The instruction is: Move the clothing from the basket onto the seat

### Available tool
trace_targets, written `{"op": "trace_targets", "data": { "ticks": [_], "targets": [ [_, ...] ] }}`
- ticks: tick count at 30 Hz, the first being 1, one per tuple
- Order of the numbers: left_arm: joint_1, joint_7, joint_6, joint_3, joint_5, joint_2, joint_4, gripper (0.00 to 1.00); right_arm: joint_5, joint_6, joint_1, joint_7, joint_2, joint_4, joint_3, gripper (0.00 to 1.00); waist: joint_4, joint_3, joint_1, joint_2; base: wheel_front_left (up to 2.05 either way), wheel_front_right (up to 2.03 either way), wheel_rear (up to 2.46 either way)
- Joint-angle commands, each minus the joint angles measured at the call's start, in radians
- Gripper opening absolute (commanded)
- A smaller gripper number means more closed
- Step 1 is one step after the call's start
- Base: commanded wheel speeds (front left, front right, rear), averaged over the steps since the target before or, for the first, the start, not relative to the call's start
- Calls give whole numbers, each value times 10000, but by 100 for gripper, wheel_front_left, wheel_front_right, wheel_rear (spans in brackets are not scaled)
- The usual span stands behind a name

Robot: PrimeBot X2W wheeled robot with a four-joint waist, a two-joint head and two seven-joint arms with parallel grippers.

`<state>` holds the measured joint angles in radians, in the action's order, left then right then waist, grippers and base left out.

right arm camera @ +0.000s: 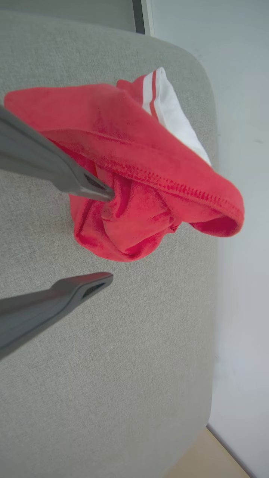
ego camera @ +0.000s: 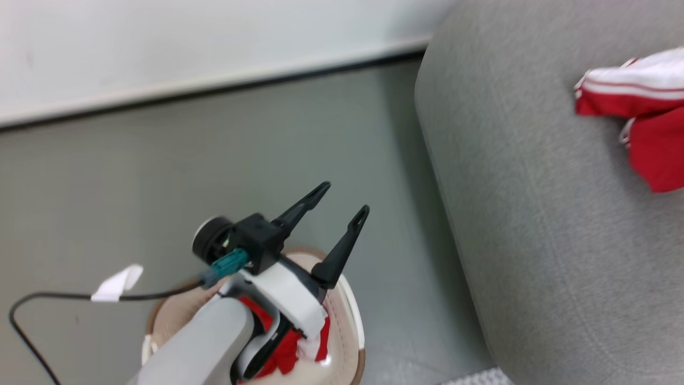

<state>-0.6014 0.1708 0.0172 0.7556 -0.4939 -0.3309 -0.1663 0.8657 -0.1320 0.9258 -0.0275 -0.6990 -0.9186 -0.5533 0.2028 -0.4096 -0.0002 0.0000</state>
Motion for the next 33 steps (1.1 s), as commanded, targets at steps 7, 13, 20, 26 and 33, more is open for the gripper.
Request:
{"op": "trace_targets", "data": {
  "ticks": [7,13,20,26,33],
  "targets": [
    [1049,456,394,-471,-662,-119,-215,100,174,24,-855,510,-420,1125,-328,100,-169,2460,2,0,0,0,0],
    [1882,694,876,-1029,-1038,-378,-195,100,258,25,-1569,1214,-104,2247,-178,100,-403,3488,2,0,0,0,0],
    [2796,822,1439,-1780,-1321,-888,-61,100,111,25,-2685,2090,648,3524,347,100,-755,4182,2,0,0,0,0],
    [3406,898,1768,-2351,-1523,-1001,1,100,-87,24,-3776,2394,1370,4607,725,100,-1030,4354,2,0,0,0,0],
    [4169,939,2037,-3077,-1468,-777,-65,100,-1169,24,-5484,2777,2407,5740,1518,100,-1448,4496,2,0,0,0,0]
  ]
}}
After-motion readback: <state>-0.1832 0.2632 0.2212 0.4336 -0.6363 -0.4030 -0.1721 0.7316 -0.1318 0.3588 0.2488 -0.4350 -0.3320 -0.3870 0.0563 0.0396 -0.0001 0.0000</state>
